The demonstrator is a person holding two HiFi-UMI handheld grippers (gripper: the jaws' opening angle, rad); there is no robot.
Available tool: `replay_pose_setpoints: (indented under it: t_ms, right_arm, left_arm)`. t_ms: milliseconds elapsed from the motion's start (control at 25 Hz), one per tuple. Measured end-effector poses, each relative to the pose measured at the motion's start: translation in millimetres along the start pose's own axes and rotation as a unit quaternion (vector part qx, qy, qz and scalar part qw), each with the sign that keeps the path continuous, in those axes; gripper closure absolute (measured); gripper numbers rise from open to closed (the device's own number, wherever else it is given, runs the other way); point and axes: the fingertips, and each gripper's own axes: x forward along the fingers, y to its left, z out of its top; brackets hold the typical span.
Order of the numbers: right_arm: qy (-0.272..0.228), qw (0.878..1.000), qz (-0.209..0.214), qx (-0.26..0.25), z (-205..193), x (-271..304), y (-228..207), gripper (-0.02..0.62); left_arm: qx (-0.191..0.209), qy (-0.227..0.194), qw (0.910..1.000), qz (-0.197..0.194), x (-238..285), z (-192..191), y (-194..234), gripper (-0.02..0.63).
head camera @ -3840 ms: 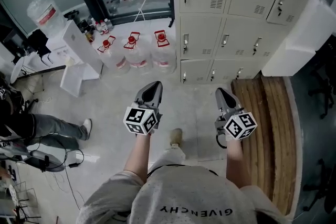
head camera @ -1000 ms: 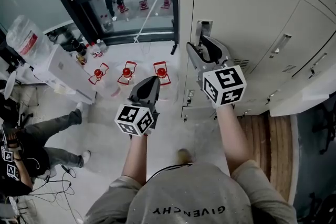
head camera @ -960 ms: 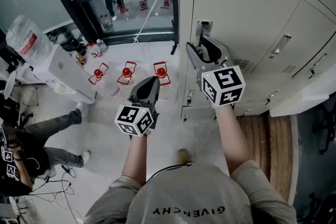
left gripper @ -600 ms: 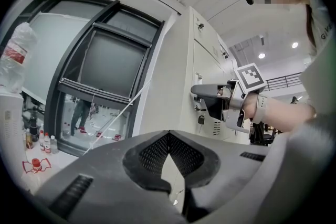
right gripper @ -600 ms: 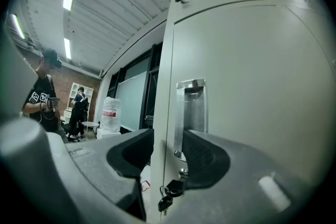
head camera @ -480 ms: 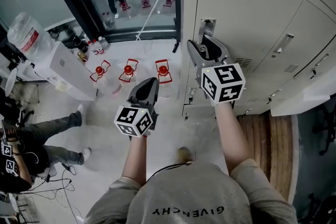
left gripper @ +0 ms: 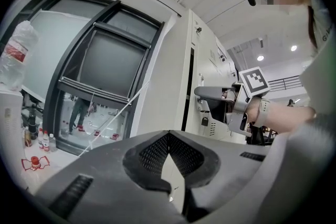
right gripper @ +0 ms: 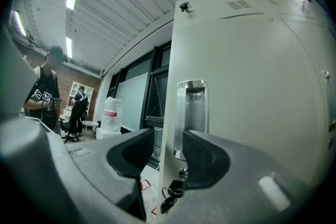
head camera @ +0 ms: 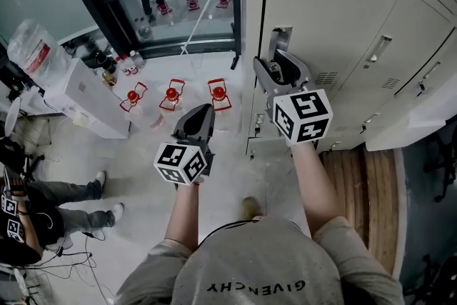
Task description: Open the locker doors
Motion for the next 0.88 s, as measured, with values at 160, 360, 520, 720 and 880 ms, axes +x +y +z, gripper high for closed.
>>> replay_pose_setpoints:
  t_ms: [160,360,520,720,880]
  right_arm:
    - [-0.001,1.000,-0.007,-0.001,1.2,-14.2,6.0,0.427]
    - [-0.001,1.000,-0.022,-0.004,2.5,-35.6,10.5,0.431]
    - [0.002,0.999,-0.039,-0.005,4.0,-53.3,13.6,0.437]
    - [-0.001,0.998,-0.062,-0.004,5.9,-79.3,13.0,0.454]
    - [-0.006,0.997,-0.077,0.001,6.4,-100.8,11.7,0.472]
  left_arm:
    - [-0.002,0.000,1.0000,-0.009,-7.7,-0.3,-5.2,0.607]
    - [-0.004,0.002,0.9998,-0.022,-18.8,-0.8,-13.8,0.607]
    - [-0.005,0.004,0.9995,-0.032,-29.0,-0.8,-22.2,0.607]
    - [-0.005,0.006,0.9987,-0.051,-40.1,-1.8,-38.7,0.607]
    - [-0.005,0.006,0.9978,-0.065,-49.5,-2.1,-50.3,0.607]
